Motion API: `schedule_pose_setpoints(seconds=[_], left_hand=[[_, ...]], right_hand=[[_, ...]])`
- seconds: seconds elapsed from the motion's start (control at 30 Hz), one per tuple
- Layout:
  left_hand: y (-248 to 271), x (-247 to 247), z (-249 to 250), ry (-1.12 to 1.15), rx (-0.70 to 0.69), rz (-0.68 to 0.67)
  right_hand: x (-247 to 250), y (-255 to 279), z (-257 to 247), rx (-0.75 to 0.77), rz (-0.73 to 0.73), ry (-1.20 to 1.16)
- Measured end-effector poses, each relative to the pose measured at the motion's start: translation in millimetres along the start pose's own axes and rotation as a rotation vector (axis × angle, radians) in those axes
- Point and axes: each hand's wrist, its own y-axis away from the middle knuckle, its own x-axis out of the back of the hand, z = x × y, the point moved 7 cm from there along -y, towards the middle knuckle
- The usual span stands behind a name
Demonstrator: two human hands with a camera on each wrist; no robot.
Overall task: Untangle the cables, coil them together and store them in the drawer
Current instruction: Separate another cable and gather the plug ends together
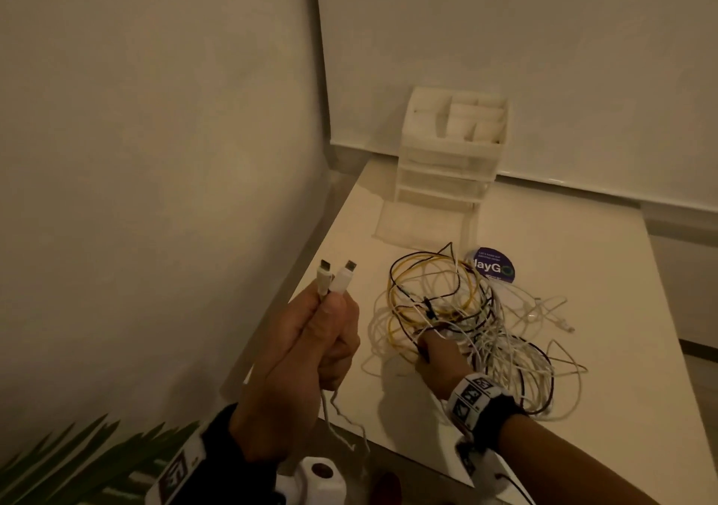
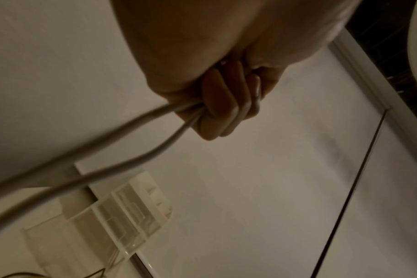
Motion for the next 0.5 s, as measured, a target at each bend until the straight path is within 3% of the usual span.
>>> schedule_pose_setpoints(seconds=[0.13, 0.27, 0.5], left_hand=[[-12, -19, 0, -0.005, -0.034, -0.085], [-26, -33, 0, 0.022, -0.067, -0.149], [-53, -47, -12, -0.007, -0.065, -0.116]], right_hand=[[40, 10, -5, 0.013, 0.021, -0.097], [87, 23, -3, -0.004, 0.014, -0.448], [157, 59, 12, -0.118, 0.087, -0.832]])
